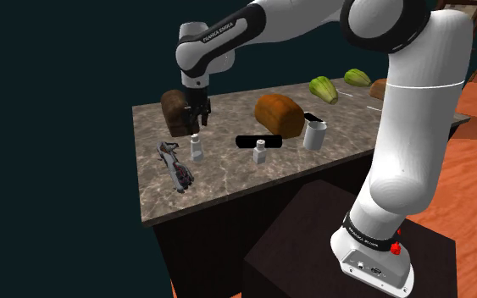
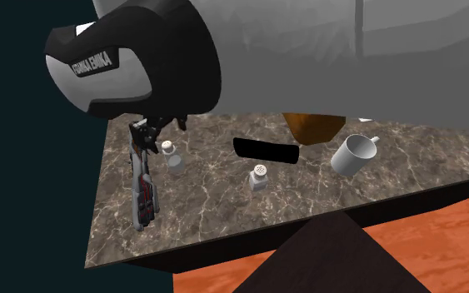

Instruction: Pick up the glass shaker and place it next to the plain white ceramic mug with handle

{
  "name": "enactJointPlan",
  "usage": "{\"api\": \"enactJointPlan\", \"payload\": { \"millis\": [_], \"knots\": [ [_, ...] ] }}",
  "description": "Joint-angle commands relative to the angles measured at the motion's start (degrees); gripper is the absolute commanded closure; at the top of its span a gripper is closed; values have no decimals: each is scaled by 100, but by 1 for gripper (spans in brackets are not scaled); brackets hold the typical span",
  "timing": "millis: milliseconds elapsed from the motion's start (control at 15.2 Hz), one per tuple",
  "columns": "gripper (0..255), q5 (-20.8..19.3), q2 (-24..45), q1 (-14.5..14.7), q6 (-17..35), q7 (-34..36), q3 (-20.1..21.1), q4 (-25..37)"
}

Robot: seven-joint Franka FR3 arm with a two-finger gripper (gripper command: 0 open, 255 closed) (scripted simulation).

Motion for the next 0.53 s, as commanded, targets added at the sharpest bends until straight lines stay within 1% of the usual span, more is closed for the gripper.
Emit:
{"api": "enactJointPlan", "payload": {
  "millis": [0, 330, 462],
  "knots": [
    [0, 8, 124, 15, 127, 3, 11, -6],
    [0, 7, 275, 34, 470, 4, 19, -196],
    [0, 7, 294, 36, 509, 4, 19, -216]
  ]
}}
